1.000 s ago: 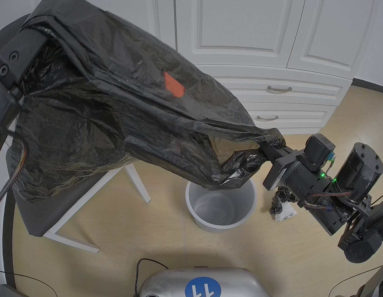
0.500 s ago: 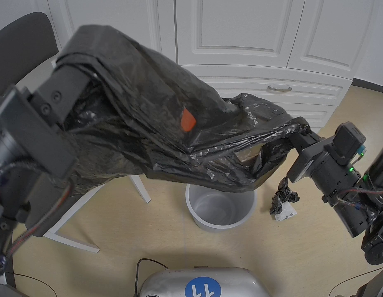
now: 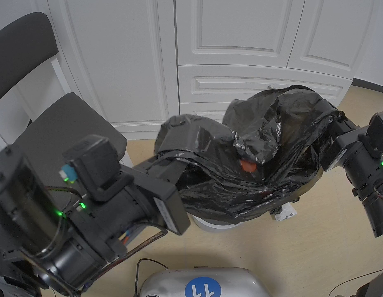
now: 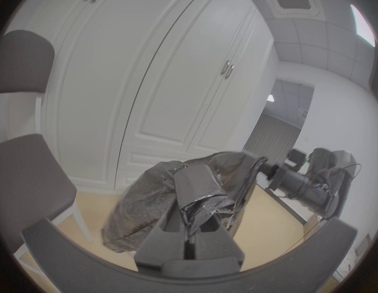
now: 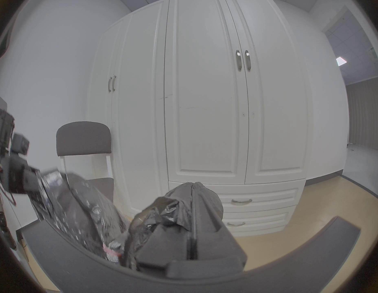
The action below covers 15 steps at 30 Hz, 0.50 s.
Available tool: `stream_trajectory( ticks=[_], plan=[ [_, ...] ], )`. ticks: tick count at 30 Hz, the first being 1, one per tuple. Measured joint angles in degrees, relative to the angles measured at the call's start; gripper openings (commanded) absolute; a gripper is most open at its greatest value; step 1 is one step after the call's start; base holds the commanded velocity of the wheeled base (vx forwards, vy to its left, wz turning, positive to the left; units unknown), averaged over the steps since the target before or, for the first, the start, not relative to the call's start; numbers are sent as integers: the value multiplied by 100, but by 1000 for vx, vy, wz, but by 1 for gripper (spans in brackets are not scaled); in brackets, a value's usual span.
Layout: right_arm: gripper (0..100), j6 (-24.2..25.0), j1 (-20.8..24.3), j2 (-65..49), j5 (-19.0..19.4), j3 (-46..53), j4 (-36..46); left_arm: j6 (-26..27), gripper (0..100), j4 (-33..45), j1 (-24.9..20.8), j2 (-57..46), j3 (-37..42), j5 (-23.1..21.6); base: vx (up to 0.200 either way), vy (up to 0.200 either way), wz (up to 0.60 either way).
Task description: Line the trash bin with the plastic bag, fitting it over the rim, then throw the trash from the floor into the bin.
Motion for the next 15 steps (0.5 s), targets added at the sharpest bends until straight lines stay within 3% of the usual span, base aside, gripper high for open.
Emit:
stream_trajectory(
  ticks=[5,10,15],
  plan=[
    [0,-90,-41,-91,-66,20,-11,-217,0,701,341,234,-71,-145,0,0,0],
    [0,-127,-73,-113,-185,20,-11,-327,0,2009,746,317,-211,-304,0,0,0],
    [0,-189,-141,-83,-424,41,16,-868,0,2750,1061,347,-647,-455,0,0,0]
  ],
)
